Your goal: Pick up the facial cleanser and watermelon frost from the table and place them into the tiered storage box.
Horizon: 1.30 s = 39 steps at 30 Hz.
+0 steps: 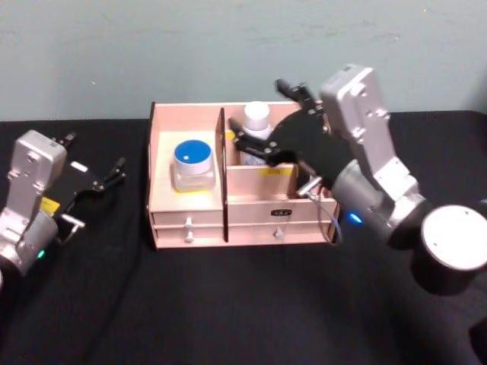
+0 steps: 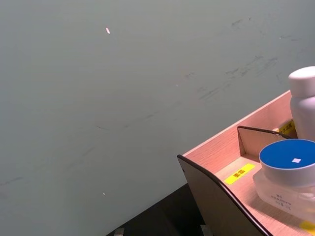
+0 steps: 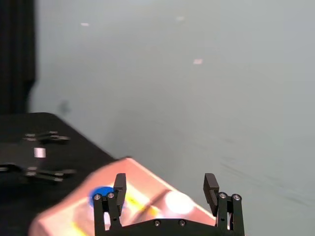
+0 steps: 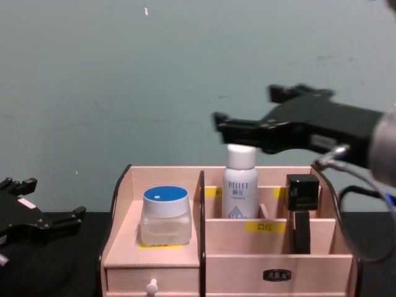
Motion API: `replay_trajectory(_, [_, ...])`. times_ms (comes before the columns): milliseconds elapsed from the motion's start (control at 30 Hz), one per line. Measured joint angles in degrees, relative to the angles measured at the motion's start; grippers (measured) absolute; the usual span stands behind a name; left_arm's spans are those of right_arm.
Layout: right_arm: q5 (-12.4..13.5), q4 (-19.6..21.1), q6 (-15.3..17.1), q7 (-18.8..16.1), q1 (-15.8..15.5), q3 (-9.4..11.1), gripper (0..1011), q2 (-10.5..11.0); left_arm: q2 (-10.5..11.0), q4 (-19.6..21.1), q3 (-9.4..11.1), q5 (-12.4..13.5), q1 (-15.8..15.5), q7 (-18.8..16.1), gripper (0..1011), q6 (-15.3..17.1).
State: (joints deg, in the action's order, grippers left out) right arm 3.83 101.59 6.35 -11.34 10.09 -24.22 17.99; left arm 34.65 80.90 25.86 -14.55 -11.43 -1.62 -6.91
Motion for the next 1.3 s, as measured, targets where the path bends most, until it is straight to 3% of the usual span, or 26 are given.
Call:
replay_trajectory(300, [-3.44, 2.86, -0.38, 7.71, -5.59, 6.83, 1002, 0.02, 0.00, 0.00, 0.00, 0.00, 0.00, 0.00, 1001, 0.00])
replay_trajectory(600, [-4.26, 0.46, -1.58, 11.91, -8.98, 13.40, 1003, -1.18, 0.00, 0.00, 0.00, 0.00, 0.00, 0.00, 1001, 0.00])
replay_trajectory(833, [-5.26, -1.59, -2.20, 13.25, -10.34, 15.50, 1002, -2.32, 0.00, 0.00, 0.00, 0.00, 0.00, 0.00, 1001, 0.00])
replay_trajectory(1300, [-6.84, -3.94, -1.31, 14.15, -12.37, 16.34, 1002, -4.29, 0.00, 0.00, 0.00, 0.00, 0.00, 0.00, 1001, 0.00])
